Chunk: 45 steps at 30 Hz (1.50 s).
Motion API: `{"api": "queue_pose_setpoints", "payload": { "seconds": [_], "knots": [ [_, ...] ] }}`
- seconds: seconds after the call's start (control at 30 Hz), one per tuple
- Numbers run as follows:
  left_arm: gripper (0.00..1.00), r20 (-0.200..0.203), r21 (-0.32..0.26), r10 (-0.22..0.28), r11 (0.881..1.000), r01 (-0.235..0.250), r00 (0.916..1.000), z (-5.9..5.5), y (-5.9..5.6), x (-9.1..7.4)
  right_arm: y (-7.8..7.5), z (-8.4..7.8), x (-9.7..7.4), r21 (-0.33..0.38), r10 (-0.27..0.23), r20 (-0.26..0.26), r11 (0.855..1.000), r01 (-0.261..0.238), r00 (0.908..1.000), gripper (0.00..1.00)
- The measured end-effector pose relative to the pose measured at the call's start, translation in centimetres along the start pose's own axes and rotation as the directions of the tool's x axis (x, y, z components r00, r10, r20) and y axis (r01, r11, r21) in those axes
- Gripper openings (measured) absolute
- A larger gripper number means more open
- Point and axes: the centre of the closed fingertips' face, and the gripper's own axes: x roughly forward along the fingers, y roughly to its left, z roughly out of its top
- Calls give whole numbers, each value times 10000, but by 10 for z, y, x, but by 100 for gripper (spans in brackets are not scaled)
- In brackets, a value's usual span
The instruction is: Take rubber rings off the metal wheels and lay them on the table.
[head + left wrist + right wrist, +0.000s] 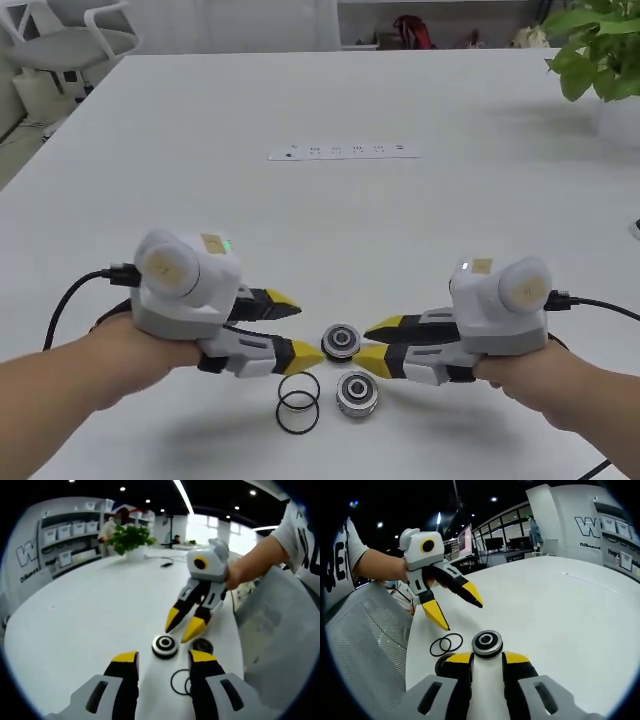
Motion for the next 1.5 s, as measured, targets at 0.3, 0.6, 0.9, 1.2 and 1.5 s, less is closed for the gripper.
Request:
{"api": "queue_pose_setpoints", "payload": {
  "seconds": [0.3,0.6,0.9,1.2,1.5],
  "knots": [
    [38,-27,-43,-116,9999,116,9999,1,-2,9,0,-2,-1,66,-10,0,10000,10,10000,19],
    [35,-86,-71,-143,9999,142,9999,0,-2,13,0,-3,0,112,-5,1,9999,5,10000,19],
    [32,-147,-90,-205,9998,203,9997,0,-2,20,-1,-3,0,167,-10,32,9999,9,10000,19],
    [30,-230,22,-257,9997,258,9994,1,-3,25,-2,-3,0,225,0,65,9997,-1,10000,19],
    [25,-330,265,-309,9991,317,9990,2,-5,31,-1,-2,0,243,22,98,9997,-24,10000,19]
  ]
}}
